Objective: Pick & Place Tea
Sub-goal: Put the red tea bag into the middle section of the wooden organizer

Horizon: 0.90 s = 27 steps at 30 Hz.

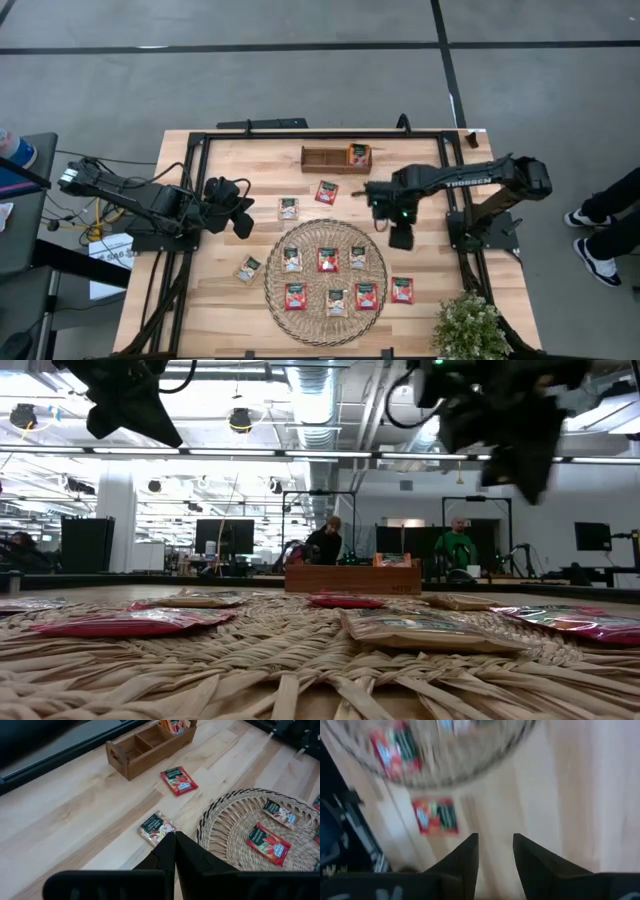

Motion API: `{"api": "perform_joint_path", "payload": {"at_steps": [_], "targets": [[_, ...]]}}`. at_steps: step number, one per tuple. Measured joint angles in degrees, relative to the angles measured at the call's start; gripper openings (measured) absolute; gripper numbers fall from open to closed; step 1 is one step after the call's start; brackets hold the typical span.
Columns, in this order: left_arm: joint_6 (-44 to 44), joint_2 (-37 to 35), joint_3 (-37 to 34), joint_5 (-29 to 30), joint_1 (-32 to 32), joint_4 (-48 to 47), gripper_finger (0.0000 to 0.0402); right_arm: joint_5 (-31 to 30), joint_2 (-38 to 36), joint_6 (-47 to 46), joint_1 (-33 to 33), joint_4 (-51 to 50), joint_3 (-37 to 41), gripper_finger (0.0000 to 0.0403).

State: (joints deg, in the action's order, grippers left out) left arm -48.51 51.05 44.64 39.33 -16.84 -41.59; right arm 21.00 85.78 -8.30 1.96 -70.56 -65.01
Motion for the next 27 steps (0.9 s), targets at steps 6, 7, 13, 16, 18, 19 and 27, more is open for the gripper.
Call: {"api": "perform_joint_path", "payload": {"at_steps": [6, 7, 13, 16, 18, 19, 27], "targets": [[0.1, 0.0, 0.0, 0.0, 0.0, 0.0, 0.0000, 0.1, 0.0, -6.8, -7.7, -1.4, 0.0, 0.0122], [0.3, 0.0, 0.0, 0.0, 0.0, 0.0, 0.0000, 0.1, 0.0, -8.3, -8.9, -1.4, 0.0, 0.0128], [0.3, 0.0, 0.0, 0.3, 0.0, 0.0, 0.0000, -5.9, 0.0, -17.0, -17.0, 0.1, 0.0, 0.0190], [0.3, 0.0, 0.0, 0.4, 0.0, 0.0, 0.0000, -9.0, 0.0, -21.0, -20.7, 3.1, 1.8, 0.0220], [0.3, 0.0, 0.0, 0.4, 0.0, 0.0, 0.0000, -9.1, 0.0, -23.8, -22.7, 6.4, 4.8, 0.0231], [0.3, 0.0, 0.0, 0.4, 0.0, 0.0, 0.0000, -9.0, 0.0, -25.4, -23.9, 8.2, 6.4, 0.0233], [1.5, 0.0, 0.0, 0.0, 0.0, 0.0, 0.0000, -10.0, 0.0, -33.2, -26.7, 24.0, 15.1, 0.0222]]}}
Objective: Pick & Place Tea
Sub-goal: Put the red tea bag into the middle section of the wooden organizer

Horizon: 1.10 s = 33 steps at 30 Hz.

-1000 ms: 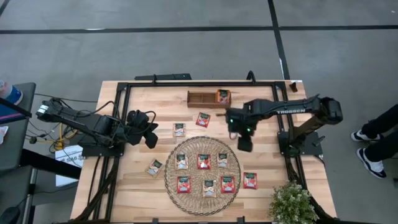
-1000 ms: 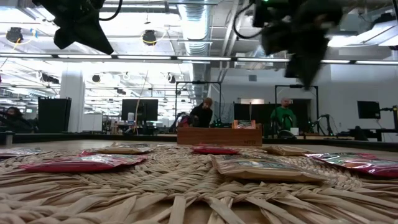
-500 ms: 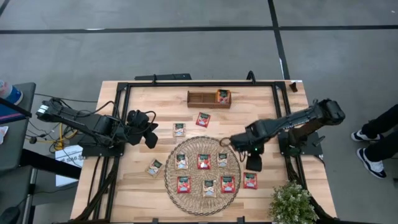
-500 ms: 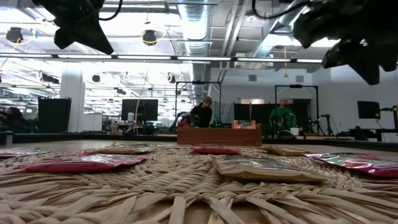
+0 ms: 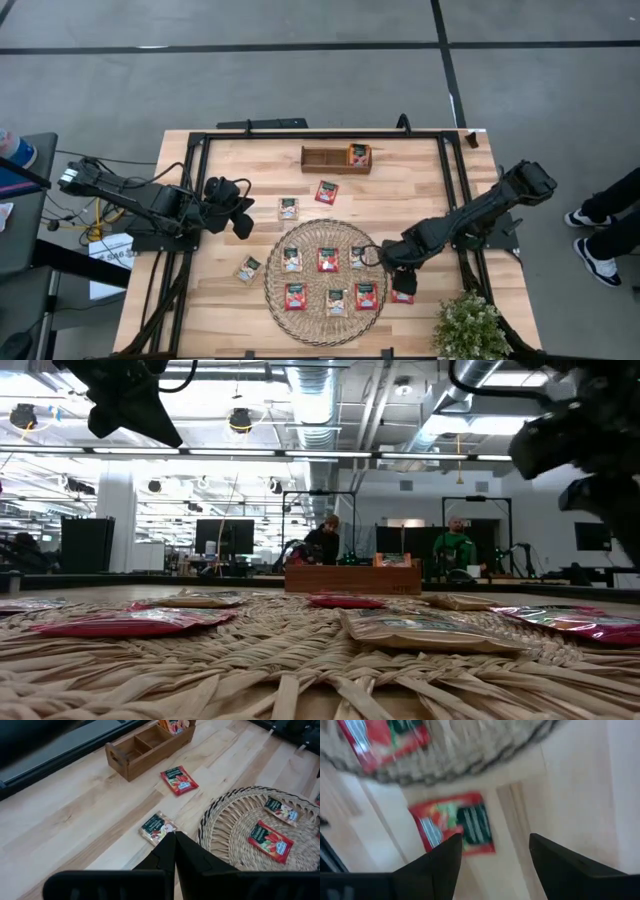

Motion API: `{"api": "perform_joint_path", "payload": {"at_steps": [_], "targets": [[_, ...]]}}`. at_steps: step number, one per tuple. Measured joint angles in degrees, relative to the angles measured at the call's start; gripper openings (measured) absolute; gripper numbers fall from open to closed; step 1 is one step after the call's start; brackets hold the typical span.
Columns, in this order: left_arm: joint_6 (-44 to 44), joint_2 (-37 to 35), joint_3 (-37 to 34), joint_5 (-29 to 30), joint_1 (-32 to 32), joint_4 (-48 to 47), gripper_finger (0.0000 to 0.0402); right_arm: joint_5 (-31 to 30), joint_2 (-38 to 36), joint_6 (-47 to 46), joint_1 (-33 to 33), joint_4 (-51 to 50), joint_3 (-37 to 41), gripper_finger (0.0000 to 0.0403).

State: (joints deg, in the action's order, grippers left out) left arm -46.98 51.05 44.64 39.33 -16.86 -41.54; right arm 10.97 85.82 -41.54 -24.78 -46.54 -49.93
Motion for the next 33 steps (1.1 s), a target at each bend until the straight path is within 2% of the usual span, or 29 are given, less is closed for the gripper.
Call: {"api": "perform_joint_path", "payload": {"at_steps": [4, 14, 21, 25, 28, 33], "targets": [[0.0, 0.0, 0.0, -0.2, 0.0, 0.1, 0.0000, 0.9, 0.0, -1.7, -0.8, 4.4, 2.3, 0.0219], [0.0, 0.0, 0.0, -2.2, 0.0, 0.2, 0.0000, 0.6, 2.2, -4.6, -3.8, 6.3, 6.5, 0.0219], [0.0, 0.0, 0.0, -2.2, 0.0, 0.3, 0.0000, 0.7, 8.5, -4.6, -4.3, 6.8, 5.6, 0.0219], [0.0, 0.0, 0.0, -2.2, 0.0, 0.6, 0.0000, -1.5, 10.2, -5.7, -4.3, 4.6, 4.2, 0.0216], [0.2, 0.0, 0.0, -2.2, 0.0, 0.7, 0.0000, -4.0, 10.2, -5.9, -4.4, 3.6, 3.6, 0.0198], [1.1, 0.0, 0.0, -2.2, 0.0, 0.8, 0.0000, -4.8, 9.9, -9.0, -4.2, 3.2, 3.7, 0.0135]]}}
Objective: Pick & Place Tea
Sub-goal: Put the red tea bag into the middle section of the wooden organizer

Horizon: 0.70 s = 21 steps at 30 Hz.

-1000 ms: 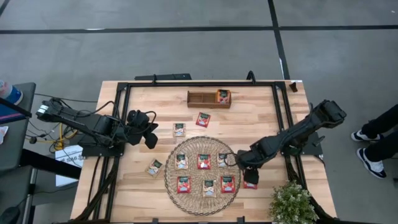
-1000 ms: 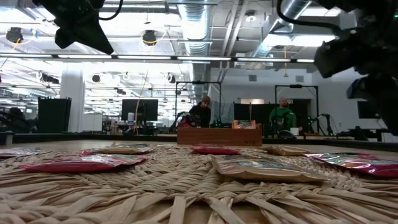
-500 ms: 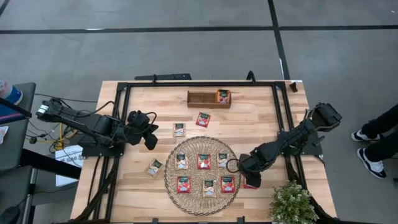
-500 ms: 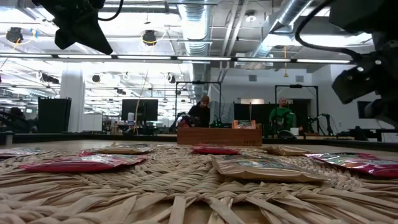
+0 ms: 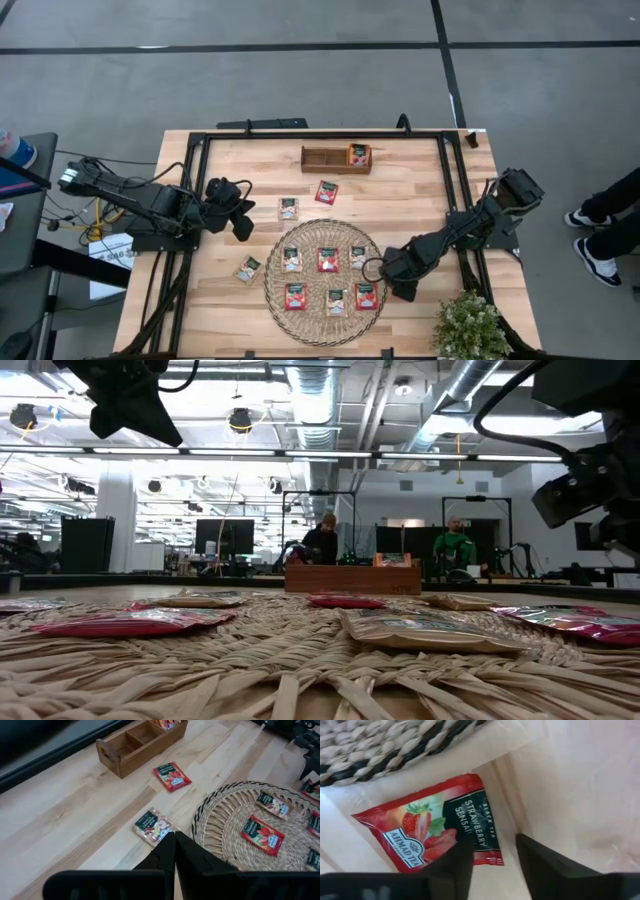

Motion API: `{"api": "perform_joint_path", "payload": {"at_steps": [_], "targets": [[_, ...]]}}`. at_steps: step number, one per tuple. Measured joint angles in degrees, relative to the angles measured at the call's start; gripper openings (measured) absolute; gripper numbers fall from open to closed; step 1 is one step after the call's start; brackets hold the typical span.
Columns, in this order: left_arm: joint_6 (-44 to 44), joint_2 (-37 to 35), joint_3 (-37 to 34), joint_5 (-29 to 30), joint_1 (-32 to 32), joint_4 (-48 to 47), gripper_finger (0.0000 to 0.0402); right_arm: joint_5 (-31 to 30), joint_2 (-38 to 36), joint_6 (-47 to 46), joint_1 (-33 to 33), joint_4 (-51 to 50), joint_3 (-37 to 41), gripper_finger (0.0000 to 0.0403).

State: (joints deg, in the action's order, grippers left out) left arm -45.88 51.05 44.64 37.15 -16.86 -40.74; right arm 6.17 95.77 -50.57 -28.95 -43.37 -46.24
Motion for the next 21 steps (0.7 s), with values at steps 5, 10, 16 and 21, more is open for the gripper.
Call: {"api": "perform_joint_path", "payload": {"at_steps": [5, 10, 16, 21], "targets": [[0.2, 0.0, 0.0, 0.1, 0.0, 0.0, 0.0000, -0.4, 0.0, -0.4, 0.1, -0.8, 0.0, 0.0077], [0.2, 0.0, 0.0, 0.2, 0.0, 0.0, 0.0000, -0.4, 0.0, -0.4, 1.2, -2.3, 0.0, 0.0029], [0.2, 0.0, 0.0, 0.2, 0.0, 0.0, 0.0000, -0.2, 0.0, -0.9, 3.3, -2.9, 0.0, 0.0007], [0.3, 0.0, 0.0, 0.2, 0.0, 0.0, 0.0000, -1.4, 0.0, -0.6, 4.5, -4.3, 0.0, 0.0002]]}}
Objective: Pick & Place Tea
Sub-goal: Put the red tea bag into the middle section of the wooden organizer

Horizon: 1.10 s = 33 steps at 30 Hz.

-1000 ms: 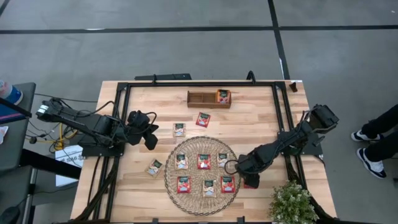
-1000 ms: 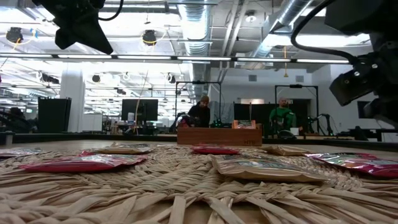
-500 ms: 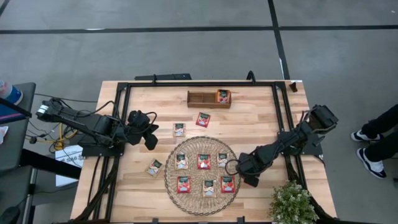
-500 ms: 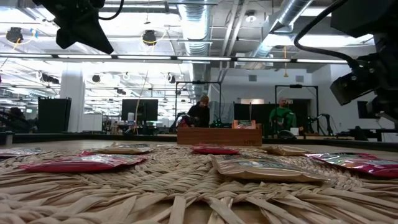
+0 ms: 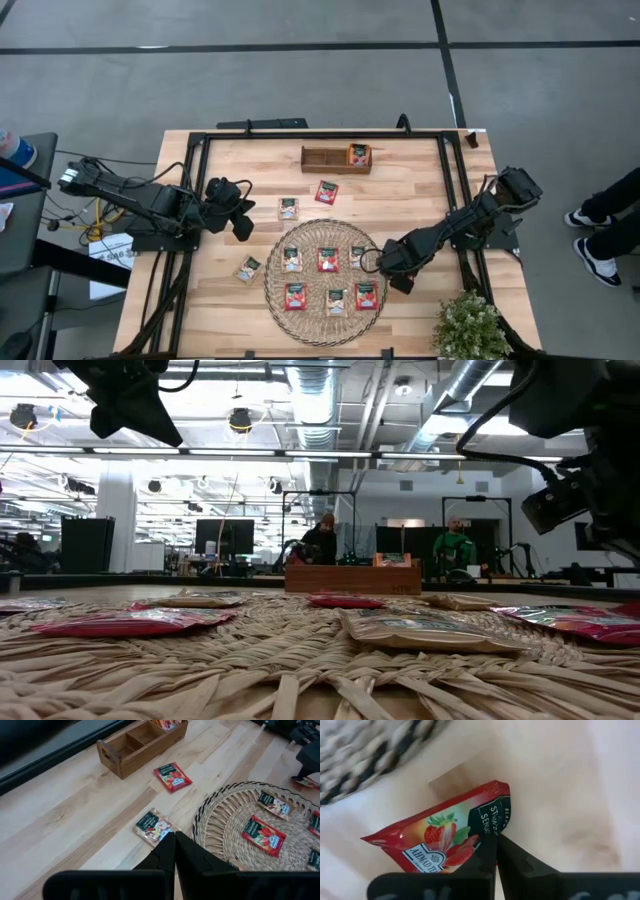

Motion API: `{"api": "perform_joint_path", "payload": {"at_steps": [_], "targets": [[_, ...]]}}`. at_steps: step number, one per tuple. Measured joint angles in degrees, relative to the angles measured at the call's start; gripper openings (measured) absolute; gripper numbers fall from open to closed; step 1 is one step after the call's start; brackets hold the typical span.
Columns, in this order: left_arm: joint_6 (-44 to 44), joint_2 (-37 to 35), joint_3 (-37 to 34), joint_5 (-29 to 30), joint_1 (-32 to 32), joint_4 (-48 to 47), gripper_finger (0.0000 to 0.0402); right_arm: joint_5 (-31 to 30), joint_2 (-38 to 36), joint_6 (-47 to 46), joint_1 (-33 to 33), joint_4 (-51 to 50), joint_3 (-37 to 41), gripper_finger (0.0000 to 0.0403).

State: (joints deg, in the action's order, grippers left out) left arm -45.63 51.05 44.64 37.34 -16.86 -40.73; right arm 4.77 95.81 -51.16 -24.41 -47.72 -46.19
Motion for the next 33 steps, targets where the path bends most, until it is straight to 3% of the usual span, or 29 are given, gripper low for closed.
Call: {"api": "perform_joint_path", "payload": {"at_steps": [7, 20, 26, 33], "targets": [[0.5, 0.0, 0.0, 0.0, 0.0, 0.2, 0.0000, -8.4, -0.8, -1.0, 0.3, -7.3, -1.6, 0.0000], [4.3, 0.0, 0.0, 0.0, 0.0, 4.5, 0.0000, -22.6, -2.0, 1.7, 2.1, -20.7, -11.6, 0.0000], [4.3, 0.0, 0.0, -0.6, 0.6, 9.4, 0.0000, -36.7, -2.0, 7.7, 4.7, -27.1, -19.3, 0.0000], [8.9, 0.2, 0.0, -5.2, 6.7, 17.6, 0.0000, -56.7, -1.7, 28.3, 10.3, -23.4, -29.0, 0.0000]]}}
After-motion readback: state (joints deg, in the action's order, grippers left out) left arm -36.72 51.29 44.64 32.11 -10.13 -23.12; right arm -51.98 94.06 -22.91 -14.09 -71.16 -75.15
